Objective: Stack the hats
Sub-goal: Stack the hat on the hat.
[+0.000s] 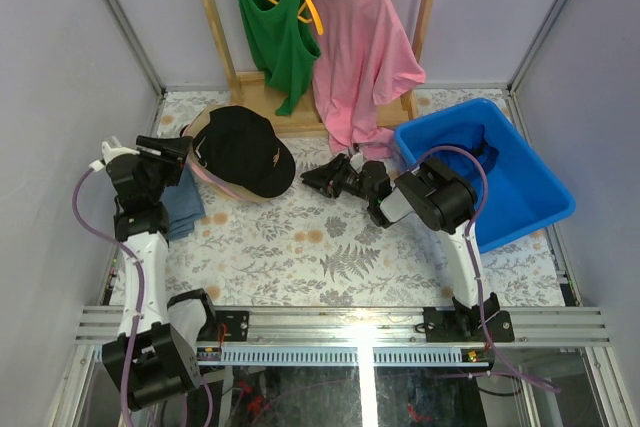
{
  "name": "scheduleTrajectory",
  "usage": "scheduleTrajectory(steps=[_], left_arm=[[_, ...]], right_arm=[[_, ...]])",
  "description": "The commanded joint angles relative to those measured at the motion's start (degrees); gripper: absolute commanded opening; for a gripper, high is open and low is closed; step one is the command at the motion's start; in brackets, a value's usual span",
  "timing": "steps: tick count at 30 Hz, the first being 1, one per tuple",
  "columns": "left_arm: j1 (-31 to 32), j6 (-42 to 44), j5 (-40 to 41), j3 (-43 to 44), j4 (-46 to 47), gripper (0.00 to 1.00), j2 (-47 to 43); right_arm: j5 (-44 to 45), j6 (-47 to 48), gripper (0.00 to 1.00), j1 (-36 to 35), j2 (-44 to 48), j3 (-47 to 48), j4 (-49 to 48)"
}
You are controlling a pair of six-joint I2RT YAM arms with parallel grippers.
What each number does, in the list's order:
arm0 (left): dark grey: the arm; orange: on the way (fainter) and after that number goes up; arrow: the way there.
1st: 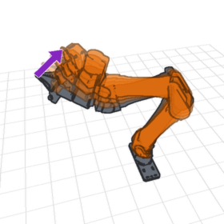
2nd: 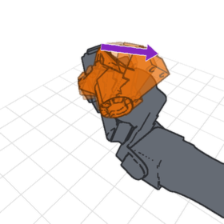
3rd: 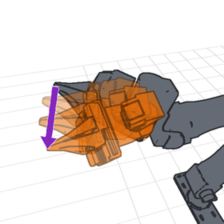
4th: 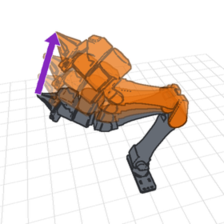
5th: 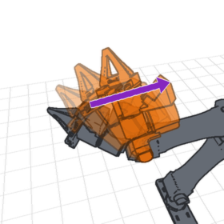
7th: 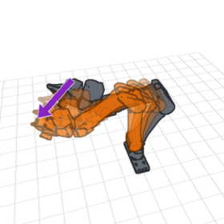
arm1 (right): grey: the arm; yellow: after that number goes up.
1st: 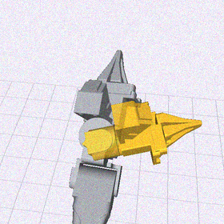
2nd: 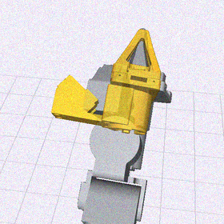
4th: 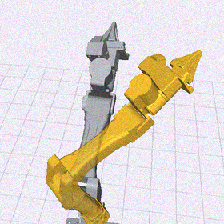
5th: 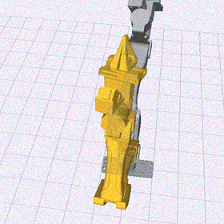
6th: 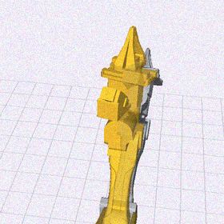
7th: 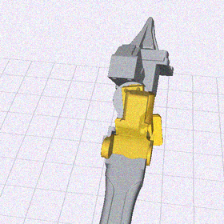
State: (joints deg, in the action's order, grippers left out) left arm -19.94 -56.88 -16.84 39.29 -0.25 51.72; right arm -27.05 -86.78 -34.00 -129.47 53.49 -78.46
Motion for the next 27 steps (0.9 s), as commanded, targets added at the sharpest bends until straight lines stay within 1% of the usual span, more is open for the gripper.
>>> scheduleTrajectory(steps=[1,10,20,27], left_arm=[[-0.19,5.08,-1.28,3.23,-1.14,0.58,1.34],[1.62,10.69,1.96,6.72,-3.37,0.59,1.24],[10.40,21.42,10.70,15.18,-11.32,0.60,5.31],[12.08,25.41,18.41,17.87,-14.55,0.61,5.79]], right_arm=[[0.07,0.84,0.39,0.21,3.43,2.20,-1.58],[-0.21,0.25,0.39,0.24,2.36,2.86,-2.15],[-0.36,-0.42,0.39,0.24,1.86,3.12,-3.14],[-0.35,-0.71,0.40,0.25,1.86,2.98,-3.81]])
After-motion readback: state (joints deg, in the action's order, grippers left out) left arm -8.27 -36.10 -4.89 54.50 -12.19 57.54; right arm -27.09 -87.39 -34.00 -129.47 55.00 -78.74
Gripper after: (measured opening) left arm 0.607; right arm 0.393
